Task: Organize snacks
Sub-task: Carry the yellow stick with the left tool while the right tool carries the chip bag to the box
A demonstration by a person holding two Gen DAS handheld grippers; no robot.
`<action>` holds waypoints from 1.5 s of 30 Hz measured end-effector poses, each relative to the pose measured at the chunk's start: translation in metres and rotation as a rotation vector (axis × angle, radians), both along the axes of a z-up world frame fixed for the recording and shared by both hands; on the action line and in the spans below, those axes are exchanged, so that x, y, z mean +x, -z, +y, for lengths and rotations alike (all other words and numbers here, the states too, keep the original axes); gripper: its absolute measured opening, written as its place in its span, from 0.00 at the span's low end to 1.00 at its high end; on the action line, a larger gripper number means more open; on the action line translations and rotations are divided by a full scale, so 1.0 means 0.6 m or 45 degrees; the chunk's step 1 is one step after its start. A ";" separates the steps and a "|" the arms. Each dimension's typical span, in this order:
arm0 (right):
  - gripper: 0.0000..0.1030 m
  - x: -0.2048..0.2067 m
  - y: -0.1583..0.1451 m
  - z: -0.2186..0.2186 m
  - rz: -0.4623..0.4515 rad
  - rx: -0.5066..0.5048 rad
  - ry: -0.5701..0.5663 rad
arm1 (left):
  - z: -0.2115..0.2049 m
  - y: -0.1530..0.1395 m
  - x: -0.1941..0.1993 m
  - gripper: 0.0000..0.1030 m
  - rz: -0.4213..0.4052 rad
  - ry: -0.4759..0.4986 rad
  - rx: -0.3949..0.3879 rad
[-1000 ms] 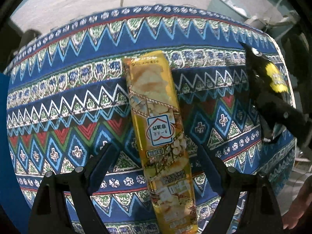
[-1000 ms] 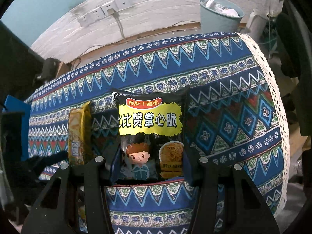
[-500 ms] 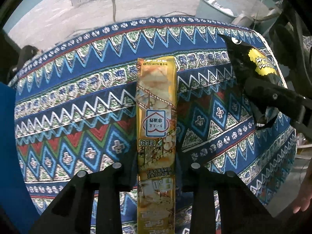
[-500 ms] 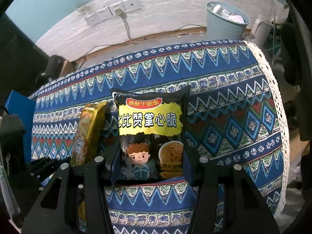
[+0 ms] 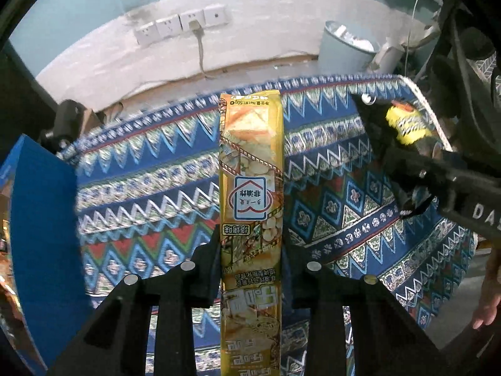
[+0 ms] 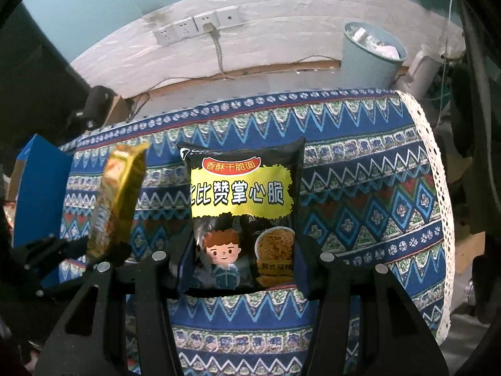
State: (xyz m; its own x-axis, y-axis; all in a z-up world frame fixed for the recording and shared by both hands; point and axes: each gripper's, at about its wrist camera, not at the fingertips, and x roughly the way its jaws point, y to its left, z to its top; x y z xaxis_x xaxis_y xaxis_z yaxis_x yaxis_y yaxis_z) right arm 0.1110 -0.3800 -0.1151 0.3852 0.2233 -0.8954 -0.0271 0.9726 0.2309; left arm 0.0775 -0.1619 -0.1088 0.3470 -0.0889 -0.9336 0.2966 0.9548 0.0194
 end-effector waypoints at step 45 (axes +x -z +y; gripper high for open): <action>0.50 -0.018 -0.188 0.331 -0.273 0.093 -0.448 | 0.315 -0.160 -0.029 0.31 -0.271 -0.360 -0.069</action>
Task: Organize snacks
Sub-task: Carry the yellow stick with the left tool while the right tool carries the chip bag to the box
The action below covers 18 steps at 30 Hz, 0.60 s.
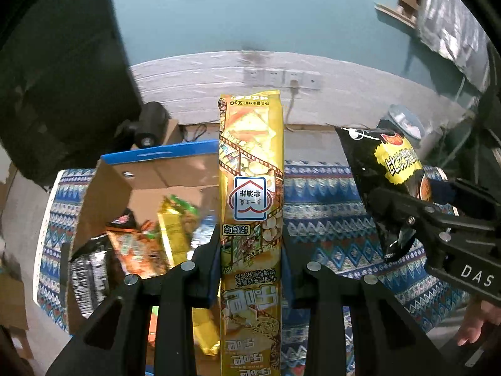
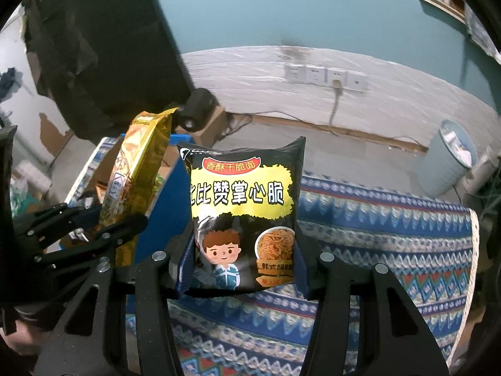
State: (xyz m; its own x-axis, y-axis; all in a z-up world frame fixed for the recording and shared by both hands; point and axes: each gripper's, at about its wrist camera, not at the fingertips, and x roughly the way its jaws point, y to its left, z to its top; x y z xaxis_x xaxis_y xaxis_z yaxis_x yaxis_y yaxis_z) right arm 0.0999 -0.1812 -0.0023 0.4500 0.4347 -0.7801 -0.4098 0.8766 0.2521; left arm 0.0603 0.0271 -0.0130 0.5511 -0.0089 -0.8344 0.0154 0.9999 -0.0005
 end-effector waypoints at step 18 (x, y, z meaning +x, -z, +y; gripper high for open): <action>0.50 0.034 0.005 0.179 0.042 0.026 -0.181 | 0.197 0.013 -0.009 0.31 0.009 -0.255 -0.065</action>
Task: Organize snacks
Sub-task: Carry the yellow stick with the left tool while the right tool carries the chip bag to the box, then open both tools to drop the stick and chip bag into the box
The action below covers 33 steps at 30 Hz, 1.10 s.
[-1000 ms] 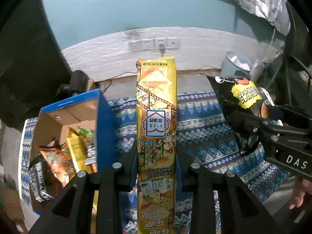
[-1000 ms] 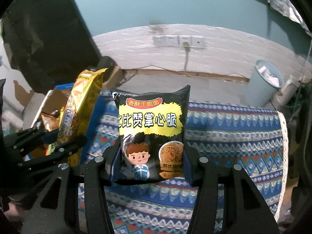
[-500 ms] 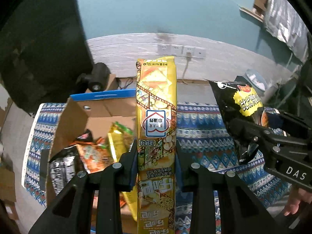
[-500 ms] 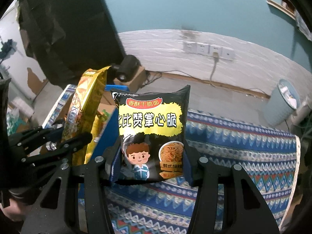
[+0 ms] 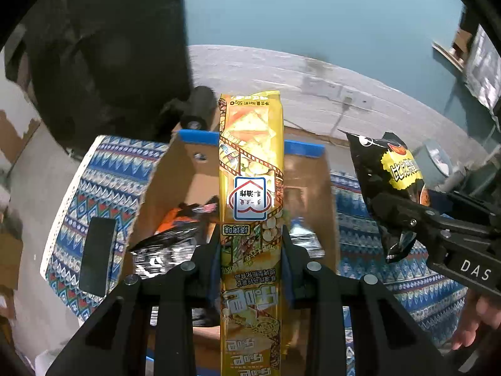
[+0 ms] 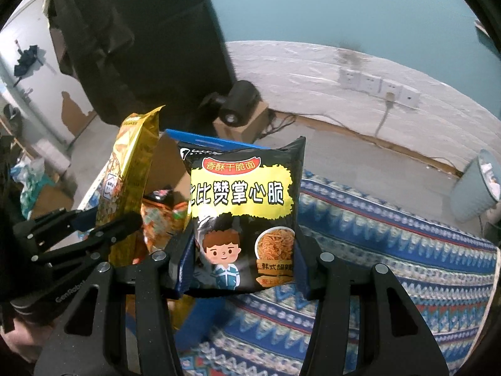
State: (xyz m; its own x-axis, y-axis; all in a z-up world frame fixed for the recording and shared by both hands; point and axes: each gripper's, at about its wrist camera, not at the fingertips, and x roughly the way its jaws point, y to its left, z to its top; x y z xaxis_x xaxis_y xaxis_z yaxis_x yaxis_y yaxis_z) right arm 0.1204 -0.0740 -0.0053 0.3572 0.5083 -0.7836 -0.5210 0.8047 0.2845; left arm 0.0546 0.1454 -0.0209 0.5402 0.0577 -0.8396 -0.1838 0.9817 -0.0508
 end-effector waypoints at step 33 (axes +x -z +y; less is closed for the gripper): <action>0.74 -0.024 -0.023 0.041 -0.022 0.017 -0.047 | 0.043 -0.013 -0.060 0.77 0.004 -0.101 0.012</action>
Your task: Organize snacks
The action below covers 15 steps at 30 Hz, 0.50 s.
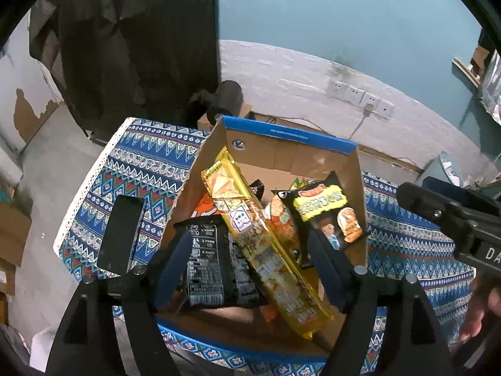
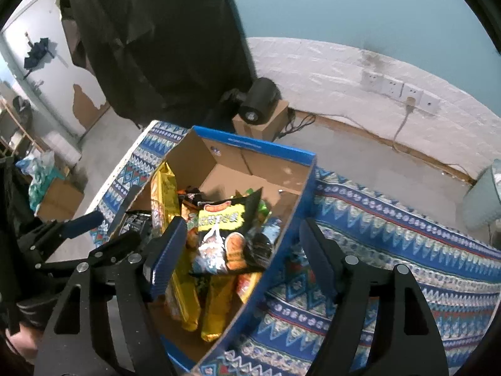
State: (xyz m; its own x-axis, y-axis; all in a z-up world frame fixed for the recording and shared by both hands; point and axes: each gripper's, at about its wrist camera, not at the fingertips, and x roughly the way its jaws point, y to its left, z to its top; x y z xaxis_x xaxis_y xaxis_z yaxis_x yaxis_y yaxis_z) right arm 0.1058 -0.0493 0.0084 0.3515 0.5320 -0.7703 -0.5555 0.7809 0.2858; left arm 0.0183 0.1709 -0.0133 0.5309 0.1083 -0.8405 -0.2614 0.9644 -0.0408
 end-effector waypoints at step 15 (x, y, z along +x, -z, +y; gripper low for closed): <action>0.77 -0.060 -0.038 -0.099 -0.107 0.005 0.035 | -0.077 -0.061 -0.049 0.87 -0.070 0.090 0.132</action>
State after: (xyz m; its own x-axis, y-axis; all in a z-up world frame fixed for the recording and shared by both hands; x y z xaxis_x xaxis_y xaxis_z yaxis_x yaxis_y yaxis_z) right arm 0.0696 -0.1089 0.0313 0.4295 0.5244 -0.7352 -0.5562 0.7950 0.2420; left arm -0.0113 0.1249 0.0235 0.5851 0.1537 -0.7962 -0.1928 0.9801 0.0475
